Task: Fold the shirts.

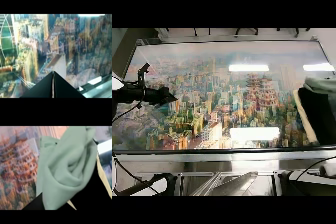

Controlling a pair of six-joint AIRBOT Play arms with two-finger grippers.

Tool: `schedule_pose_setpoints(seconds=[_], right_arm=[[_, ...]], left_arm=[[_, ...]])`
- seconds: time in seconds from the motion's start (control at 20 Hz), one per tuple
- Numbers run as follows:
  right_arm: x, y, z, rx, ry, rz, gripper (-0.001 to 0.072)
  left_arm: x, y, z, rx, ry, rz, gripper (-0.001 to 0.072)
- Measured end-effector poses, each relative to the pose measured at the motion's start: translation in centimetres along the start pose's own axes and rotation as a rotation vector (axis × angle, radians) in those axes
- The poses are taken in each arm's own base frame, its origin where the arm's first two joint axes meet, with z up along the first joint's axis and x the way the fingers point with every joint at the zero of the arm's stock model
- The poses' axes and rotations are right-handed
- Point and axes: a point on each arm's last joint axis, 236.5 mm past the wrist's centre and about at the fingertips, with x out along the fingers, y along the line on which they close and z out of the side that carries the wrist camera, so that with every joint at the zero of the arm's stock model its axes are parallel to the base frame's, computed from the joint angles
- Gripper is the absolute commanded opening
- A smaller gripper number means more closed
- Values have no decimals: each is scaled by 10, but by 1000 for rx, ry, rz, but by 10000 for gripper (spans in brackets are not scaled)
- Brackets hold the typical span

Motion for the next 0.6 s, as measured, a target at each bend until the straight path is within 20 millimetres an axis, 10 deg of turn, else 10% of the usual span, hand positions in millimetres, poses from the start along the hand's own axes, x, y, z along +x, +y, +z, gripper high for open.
schedule_pose_setpoints(seconds=[0.45,0.6], right_arm=[[32,-91,-106,317,310,-283,50],[52,-109,-123,370,376,-290,706]], left_arm=[[0,-1,-2,36,7,-2,17],[0,-3,-10,36,44,-15,17]])
